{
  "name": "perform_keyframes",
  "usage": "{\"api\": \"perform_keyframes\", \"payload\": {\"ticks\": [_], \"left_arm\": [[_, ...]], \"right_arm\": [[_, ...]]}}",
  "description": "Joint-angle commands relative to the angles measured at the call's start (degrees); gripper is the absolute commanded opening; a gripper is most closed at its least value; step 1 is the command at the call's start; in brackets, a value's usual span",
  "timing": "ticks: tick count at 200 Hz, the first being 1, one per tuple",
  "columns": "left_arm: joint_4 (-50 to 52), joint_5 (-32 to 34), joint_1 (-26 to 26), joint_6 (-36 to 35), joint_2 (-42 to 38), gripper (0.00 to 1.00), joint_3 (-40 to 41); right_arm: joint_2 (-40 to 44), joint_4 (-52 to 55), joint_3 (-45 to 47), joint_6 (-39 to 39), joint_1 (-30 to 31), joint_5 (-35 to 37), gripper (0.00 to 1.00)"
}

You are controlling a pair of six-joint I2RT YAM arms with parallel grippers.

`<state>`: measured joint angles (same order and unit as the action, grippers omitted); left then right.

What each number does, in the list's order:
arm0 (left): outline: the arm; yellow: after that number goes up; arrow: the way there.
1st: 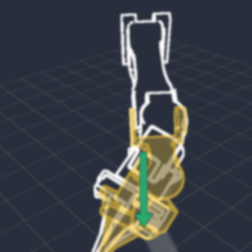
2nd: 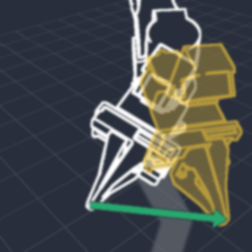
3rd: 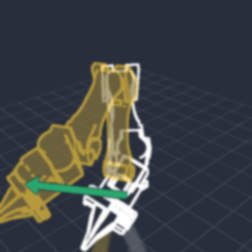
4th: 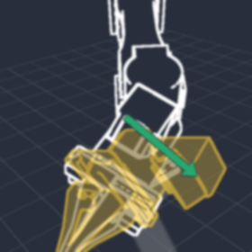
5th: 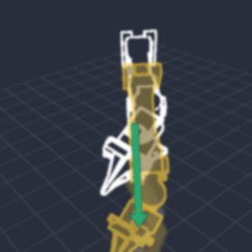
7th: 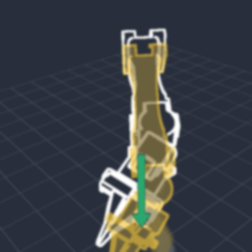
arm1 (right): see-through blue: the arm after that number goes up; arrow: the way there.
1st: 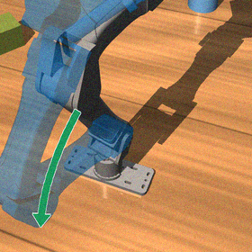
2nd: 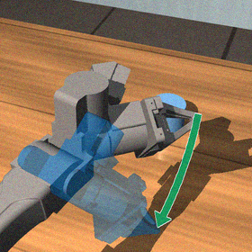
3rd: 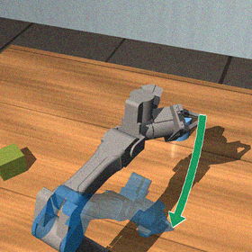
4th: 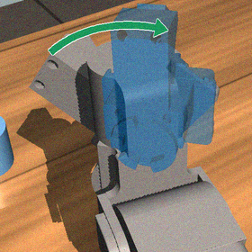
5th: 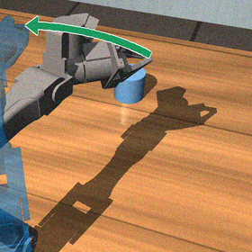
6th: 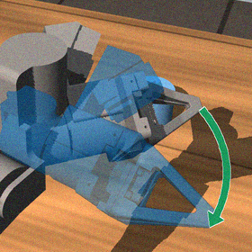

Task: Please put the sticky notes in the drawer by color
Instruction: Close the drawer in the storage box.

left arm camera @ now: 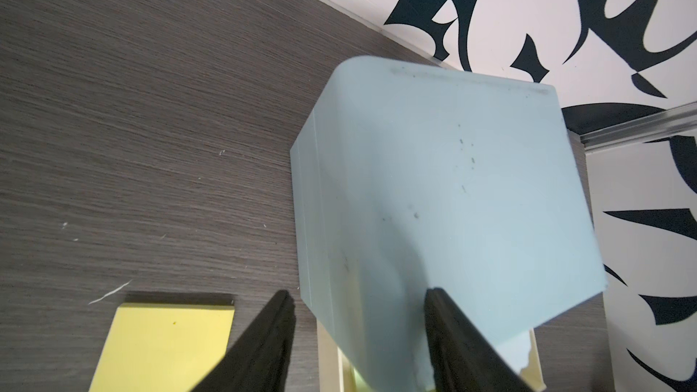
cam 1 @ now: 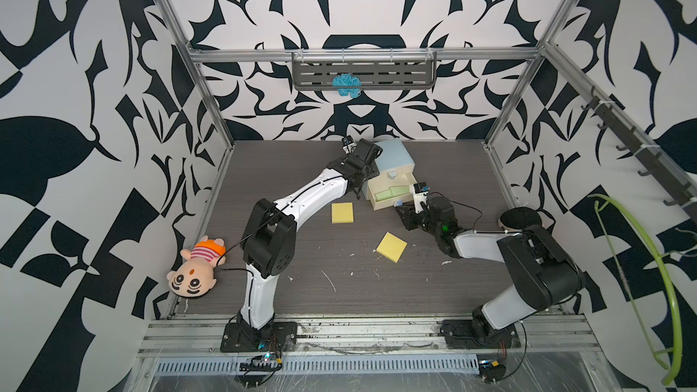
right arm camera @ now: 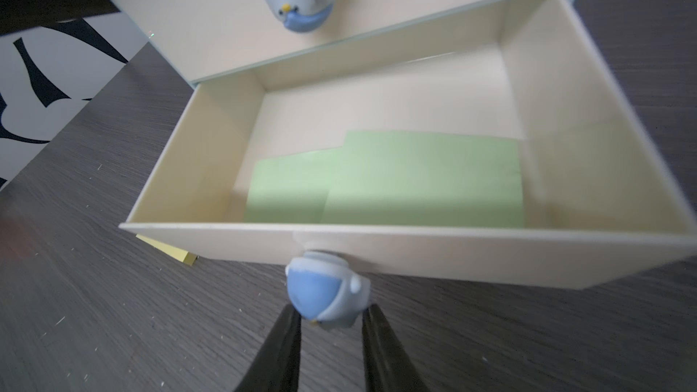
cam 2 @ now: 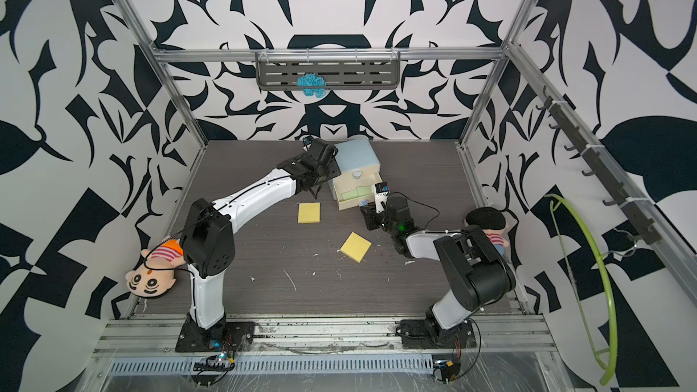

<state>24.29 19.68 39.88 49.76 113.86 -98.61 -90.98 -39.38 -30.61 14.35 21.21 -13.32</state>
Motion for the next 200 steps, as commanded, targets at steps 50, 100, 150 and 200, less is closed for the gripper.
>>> {"api": "perform_keyframes", "payload": {"ticks": [50,100,150,200], "left_arm": [[5.24,-1.23,-0.33,-1.35,2.18,0.57,1.34],[5.25,-2.47,-0.33,-1.42,2.76,0.56,1.33],[5.37,-2.76,-0.46,-1.42,2.49,0.55,1.96],[4.98,-3.25,-0.7,-1.25,2.3,0.55,2.67]], "right_arm": [[-4.78,-9.76,-7.03,-2.74,0.11,1.01,0.3],[-11.4,-11.66,-13.4,-1.43,0.12,1.2,0.27],[-16.54,-19.4,-14.84,3.2,0.14,2.65,0.25],[-15.45,-23.97,-7.62,7.05,0.15,6.79,0.38]]}}
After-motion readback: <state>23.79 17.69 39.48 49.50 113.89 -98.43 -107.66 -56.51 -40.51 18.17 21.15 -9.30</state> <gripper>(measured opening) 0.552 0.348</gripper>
